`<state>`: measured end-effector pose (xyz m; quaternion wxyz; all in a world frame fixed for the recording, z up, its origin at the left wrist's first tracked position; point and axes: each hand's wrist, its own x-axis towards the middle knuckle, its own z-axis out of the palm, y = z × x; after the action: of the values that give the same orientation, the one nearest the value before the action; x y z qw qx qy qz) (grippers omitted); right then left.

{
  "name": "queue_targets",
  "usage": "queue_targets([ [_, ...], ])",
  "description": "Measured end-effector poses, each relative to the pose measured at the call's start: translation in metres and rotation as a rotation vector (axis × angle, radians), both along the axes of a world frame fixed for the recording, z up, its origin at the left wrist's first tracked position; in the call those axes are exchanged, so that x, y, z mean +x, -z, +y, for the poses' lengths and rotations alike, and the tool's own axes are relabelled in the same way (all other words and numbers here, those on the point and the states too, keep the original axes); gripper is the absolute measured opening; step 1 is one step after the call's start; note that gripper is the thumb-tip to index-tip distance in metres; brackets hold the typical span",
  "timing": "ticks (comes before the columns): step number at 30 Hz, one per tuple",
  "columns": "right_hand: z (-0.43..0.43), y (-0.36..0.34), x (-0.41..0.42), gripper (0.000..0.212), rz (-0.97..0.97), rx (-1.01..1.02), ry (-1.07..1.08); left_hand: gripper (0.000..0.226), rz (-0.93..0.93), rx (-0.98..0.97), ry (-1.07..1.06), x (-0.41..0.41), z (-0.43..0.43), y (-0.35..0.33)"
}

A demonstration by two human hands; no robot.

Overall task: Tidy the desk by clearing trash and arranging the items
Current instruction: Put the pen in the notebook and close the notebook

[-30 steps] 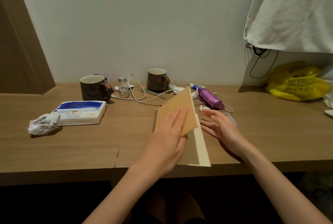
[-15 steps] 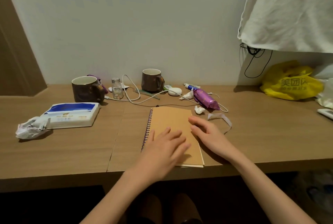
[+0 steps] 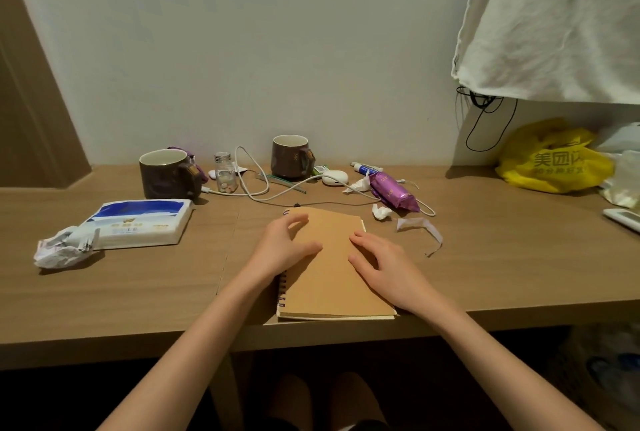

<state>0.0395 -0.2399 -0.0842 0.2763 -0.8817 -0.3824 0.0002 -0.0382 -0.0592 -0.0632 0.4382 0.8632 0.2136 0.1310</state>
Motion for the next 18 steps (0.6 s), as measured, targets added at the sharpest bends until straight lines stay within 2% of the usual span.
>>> queue_targets([
  [3, -0.001, 0.0, -0.001, 0.046, -0.005, 0.016, -0.024, 0.069, -0.046, -0.053, 0.042, 0.005, 0.0, 0.001],
  [8, -0.004, -0.003, -0.001, 0.042, 0.035, 0.091, -0.061, 0.054, -0.191, -0.12, -0.003, -0.001, -0.007, -0.003],
  [14, -0.018, -0.024, -0.004, 0.037, 0.191, 0.475, -0.009, 0.052, -0.498, -0.092, 0.056, -0.001, -0.019, -0.039],
  [16, -0.023, -0.037, -0.001, 0.042, 0.312, 0.566, 0.003, 0.052, -0.579, -0.123, 0.094, 0.01, -0.027, -0.053],
  [18, -0.032, -0.051, 0.008, 0.049, 0.338, 0.62, 0.01, 0.051, -0.614, -0.157, 0.116, 0.026, -0.037, -0.063],
])
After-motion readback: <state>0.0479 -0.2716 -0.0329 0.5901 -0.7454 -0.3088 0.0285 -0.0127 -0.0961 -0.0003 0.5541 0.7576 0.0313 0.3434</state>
